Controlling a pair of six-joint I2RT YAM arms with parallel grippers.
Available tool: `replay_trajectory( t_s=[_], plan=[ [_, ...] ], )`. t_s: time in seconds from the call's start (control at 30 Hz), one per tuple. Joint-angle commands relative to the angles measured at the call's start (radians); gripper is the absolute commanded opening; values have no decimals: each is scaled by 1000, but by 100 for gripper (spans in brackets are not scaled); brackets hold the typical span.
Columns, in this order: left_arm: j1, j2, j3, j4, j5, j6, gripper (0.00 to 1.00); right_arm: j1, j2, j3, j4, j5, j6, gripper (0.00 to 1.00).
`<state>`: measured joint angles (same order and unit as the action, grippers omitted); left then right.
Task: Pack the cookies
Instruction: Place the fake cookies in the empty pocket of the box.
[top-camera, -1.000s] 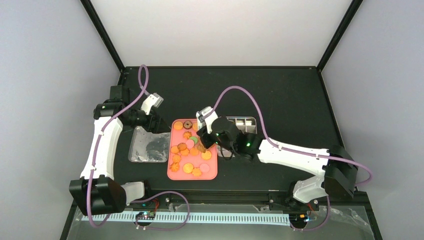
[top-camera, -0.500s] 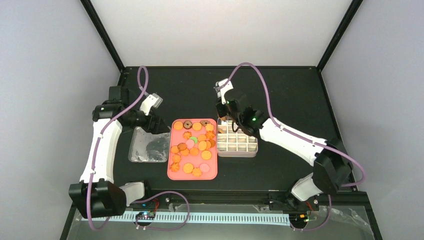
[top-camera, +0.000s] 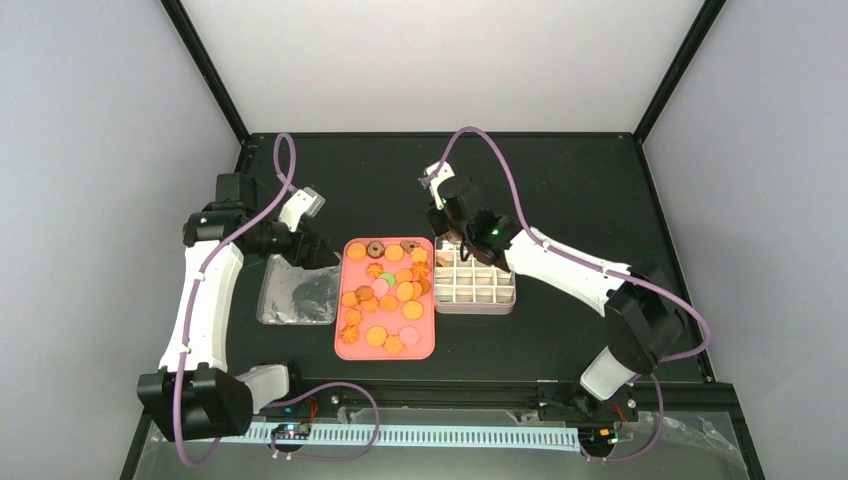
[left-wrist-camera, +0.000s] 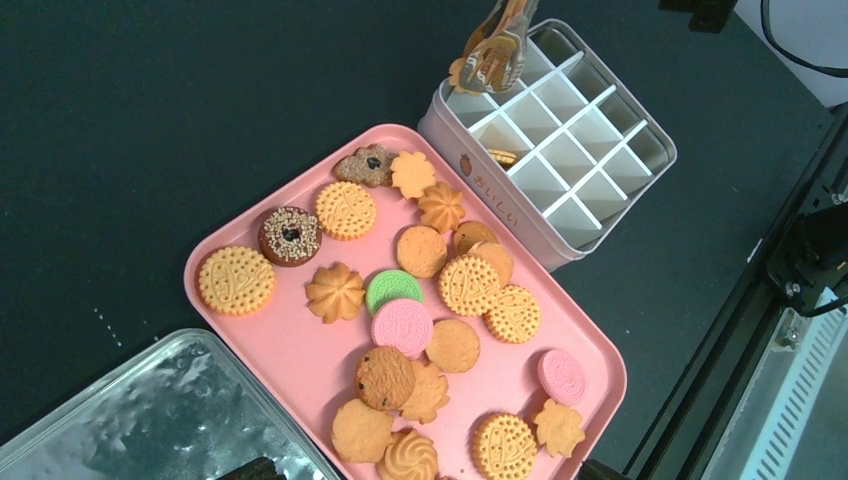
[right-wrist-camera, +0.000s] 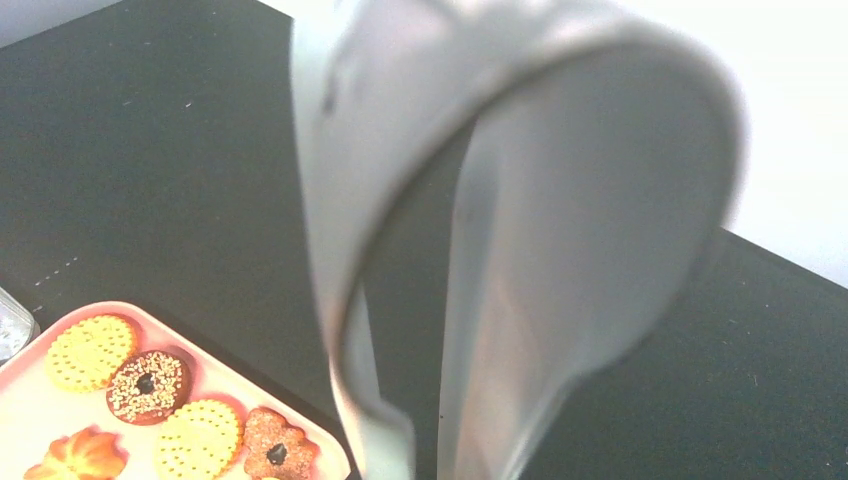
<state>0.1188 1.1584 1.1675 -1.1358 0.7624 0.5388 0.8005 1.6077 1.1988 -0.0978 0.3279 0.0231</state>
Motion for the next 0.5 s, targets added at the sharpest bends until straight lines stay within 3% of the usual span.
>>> replay_trajectory(
  t_s=[0.0, 0.17, 0.3, 0.47],
  plan=[
    [9, -17, -5, -10, 1, 6, 79, -5, 4, 30, 25, -6, -12, 7],
    [9, -27, -7, -6, 0, 11, 79, -5, 1, 31, 26, -15, 2, 26],
    [9, -27, -1, -9, 2, 12, 79, -5, -18, 39, 24, -18, 9, 32],
    [10, -18, 5, -16, 4, 9, 79, -4, -52, 48, 14, -22, 10, 32]
  ],
)
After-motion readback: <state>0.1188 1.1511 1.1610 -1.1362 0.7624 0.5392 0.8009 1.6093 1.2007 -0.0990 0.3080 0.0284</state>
